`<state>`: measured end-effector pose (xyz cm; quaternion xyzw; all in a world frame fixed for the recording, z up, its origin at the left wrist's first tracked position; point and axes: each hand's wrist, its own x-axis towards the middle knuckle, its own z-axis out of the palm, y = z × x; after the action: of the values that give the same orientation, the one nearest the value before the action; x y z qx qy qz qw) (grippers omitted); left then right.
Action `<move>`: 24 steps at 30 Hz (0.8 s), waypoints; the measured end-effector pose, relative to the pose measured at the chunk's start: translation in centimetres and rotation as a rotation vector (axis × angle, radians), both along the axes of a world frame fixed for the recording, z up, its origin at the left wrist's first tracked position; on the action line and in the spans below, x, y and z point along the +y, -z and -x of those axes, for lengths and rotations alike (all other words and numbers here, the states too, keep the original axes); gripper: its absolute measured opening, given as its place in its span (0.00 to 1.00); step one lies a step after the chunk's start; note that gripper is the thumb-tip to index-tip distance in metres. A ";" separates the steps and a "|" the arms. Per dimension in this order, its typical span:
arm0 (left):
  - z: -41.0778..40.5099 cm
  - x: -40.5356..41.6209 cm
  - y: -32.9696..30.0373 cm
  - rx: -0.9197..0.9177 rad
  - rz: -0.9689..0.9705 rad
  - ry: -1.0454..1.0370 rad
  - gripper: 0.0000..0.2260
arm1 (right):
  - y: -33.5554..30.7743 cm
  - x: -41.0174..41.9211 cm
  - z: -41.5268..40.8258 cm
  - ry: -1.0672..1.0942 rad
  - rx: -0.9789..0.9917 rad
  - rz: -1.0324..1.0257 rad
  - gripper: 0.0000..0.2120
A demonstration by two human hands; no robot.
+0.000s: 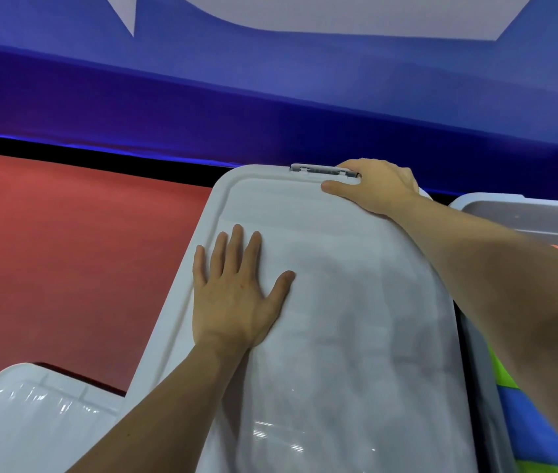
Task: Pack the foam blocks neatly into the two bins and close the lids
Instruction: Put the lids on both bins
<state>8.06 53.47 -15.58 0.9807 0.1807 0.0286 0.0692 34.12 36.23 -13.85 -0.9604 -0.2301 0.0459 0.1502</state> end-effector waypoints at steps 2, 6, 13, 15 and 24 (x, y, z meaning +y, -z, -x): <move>0.0 0.0 0.0 -0.006 0.000 0.000 0.38 | 0.1 0.0 0.2 0.003 -0.018 -0.011 0.28; 0.0 0.1 0.1 0.001 -0.006 -0.001 0.38 | 0.6 0.1 0.3 0.008 -0.072 -0.065 0.27; 0.1 0.1 -0.1 -0.003 0.005 -0.001 0.38 | 1.1 -0.1 2.4 -0.087 -0.216 0.049 0.28; 0.3 0.1 -0.5 -0.043 0.081 0.010 0.37 | 1.0 -0.2 4.3 -0.053 -0.159 0.038 0.29; 8.9 3.9 -4.1 -0.360 0.542 -0.168 0.26 | -3.4 0.9 22.0 -0.103 0.151 -0.208 0.27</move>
<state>-0.84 57.39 -11.44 0.8875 0.2470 0.1577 0.3557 12.11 37.10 -10.43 -0.9204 -0.2709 0.1014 0.2630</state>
